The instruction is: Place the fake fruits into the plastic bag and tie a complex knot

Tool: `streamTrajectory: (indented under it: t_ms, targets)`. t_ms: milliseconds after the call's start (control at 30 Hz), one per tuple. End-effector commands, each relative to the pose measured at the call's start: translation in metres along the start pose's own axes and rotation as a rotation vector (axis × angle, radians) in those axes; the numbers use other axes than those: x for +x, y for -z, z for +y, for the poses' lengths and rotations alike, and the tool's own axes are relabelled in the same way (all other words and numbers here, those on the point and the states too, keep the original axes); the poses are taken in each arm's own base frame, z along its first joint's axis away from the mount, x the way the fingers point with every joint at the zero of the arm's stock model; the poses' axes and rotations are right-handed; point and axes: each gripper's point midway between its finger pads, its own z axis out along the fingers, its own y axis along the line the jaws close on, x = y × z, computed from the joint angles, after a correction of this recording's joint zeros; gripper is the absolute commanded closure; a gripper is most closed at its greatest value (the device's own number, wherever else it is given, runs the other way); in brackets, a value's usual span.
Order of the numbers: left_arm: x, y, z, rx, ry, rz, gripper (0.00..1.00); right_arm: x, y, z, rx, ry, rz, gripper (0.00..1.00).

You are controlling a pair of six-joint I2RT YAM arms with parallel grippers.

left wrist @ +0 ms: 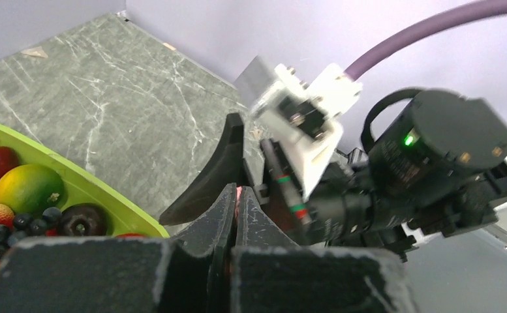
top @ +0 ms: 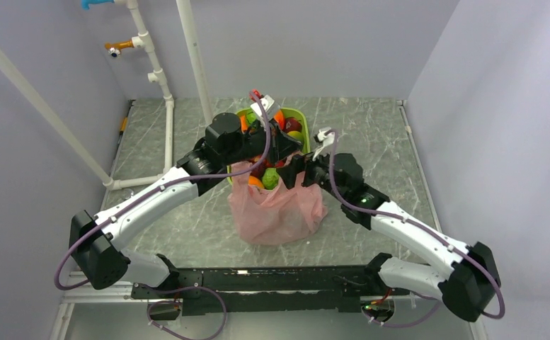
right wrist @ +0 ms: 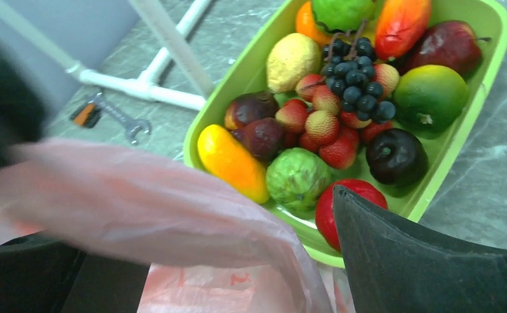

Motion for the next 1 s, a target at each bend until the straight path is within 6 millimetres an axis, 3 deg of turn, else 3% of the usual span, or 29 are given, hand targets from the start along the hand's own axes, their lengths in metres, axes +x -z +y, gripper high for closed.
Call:
streamTrajectory:
  t_ms: [0,33,100,200,333,467,600,733,833,867,900,933,967]
  targets:
    - [-0.029,0.004,-0.016,0.047,0.014,-0.086,1.00,-0.035,-0.017,-0.018,0.188,-0.029,-0.183,0.00]
    - [-0.030,0.005,-0.017,0.050,0.022,-0.089,1.00,-0.032,-0.020,-0.019,0.193,-0.034,-0.195,0.02]
    - [-0.032,0.006,-0.018,0.055,0.037,-0.095,1.00,-0.019,-0.025,-0.022,0.208,-0.035,-0.177,0.16]
    - [-0.042,0.009,-0.015,0.043,0.048,-0.117,1.00,0.026,-0.028,-0.030,0.223,0.017,-0.054,0.36]
    - [-0.056,0.015,-0.006,0.027,0.037,-0.137,1.00,0.088,-0.016,-0.046,0.215,0.123,0.080,0.48]
    - [-0.063,0.020,0.006,0.002,-0.002,-0.145,1.00,0.128,-0.008,-0.045,0.140,0.205,0.161,0.57]
    - [-0.064,0.021,0.016,-0.016,-0.037,-0.142,1.00,0.141,-0.007,-0.041,0.093,0.235,0.186,0.81]
    - [-0.072,0.026,0.031,-0.041,-0.067,-0.151,1.00,0.148,-0.009,-0.038,0.078,0.237,0.209,0.84]
    - [-0.076,0.027,0.025,0.037,-0.136,-0.096,1.00,0.147,-0.010,-0.039,0.090,0.229,0.206,1.00]
    - [-0.078,0.032,0.018,0.075,-0.172,-0.065,0.98,0.141,-0.012,-0.038,0.098,0.224,0.197,1.00]
    - [-0.081,0.040,0.012,0.114,-0.220,-0.042,0.82,0.136,-0.013,-0.037,0.102,0.221,0.189,1.00]
    - [-0.084,0.051,0.006,0.143,-0.264,-0.026,0.56,0.131,-0.014,-0.037,0.109,0.213,0.182,1.00]
    - [-0.089,0.063,0.005,0.140,-0.305,-0.021,0.38,0.128,-0.014,-0.036,0.114,0.205,0.181,1.00]
